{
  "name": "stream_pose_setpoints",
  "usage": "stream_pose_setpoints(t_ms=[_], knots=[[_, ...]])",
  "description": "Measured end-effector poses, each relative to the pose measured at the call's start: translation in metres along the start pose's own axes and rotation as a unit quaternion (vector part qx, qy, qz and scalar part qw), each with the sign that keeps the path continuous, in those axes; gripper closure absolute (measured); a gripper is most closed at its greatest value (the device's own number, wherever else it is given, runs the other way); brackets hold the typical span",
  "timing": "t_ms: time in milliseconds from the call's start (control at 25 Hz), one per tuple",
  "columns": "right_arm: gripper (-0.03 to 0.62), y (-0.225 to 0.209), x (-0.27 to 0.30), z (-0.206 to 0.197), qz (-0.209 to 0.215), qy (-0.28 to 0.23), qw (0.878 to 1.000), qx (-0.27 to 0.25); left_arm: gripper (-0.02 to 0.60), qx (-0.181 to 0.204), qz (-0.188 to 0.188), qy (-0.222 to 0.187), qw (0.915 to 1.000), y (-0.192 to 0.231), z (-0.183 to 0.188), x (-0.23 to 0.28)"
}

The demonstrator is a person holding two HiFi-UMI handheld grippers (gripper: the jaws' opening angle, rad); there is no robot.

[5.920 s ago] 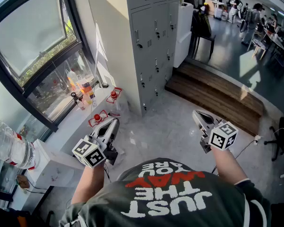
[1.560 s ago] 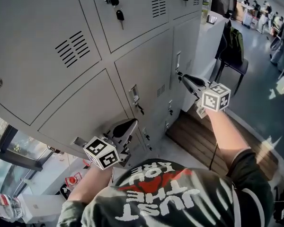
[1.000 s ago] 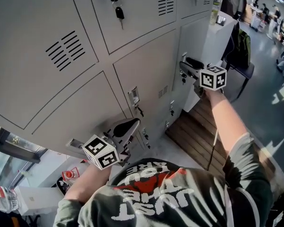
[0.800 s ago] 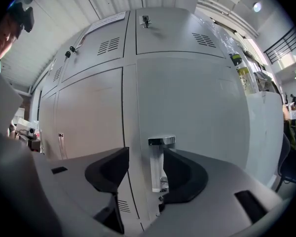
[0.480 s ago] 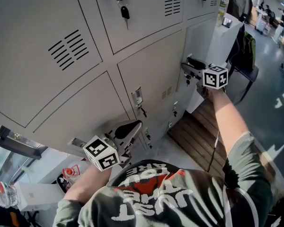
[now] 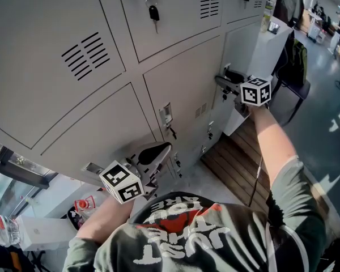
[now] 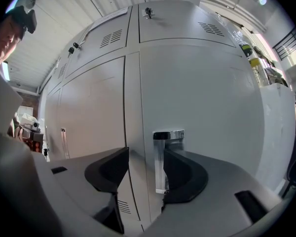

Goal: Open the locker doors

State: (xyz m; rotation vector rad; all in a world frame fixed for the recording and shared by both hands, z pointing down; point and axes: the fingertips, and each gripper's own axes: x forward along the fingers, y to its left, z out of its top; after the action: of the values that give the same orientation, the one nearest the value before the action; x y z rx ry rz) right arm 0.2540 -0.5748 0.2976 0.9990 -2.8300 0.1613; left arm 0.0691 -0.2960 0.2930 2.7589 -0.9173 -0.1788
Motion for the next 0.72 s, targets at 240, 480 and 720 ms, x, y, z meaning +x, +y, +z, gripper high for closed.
stream_pose_setpoints(t_ms=[240,480,720], knots=[[0.375,-0.002,-0.008,-0.002,-0.007,-0.003,1.0,-0.001,0.574,-0.002,-0.001,0.0,1.0,-0.002,-0.002,-0.002],[0.399,-0.005,-0.021,-0.003,-0.025,-0.011,1.0,-0.008,0.574,-0.001,-0.011,0.003,0.9999,-0.006,-0.005,0.002],[0.464,-0.014,-0.037,-0.006,-0.07,-0.022,0.997,-0.016,0.574,-0.006,-0.018,0.007,0.9998,-0.011,-0.006,0.007]])
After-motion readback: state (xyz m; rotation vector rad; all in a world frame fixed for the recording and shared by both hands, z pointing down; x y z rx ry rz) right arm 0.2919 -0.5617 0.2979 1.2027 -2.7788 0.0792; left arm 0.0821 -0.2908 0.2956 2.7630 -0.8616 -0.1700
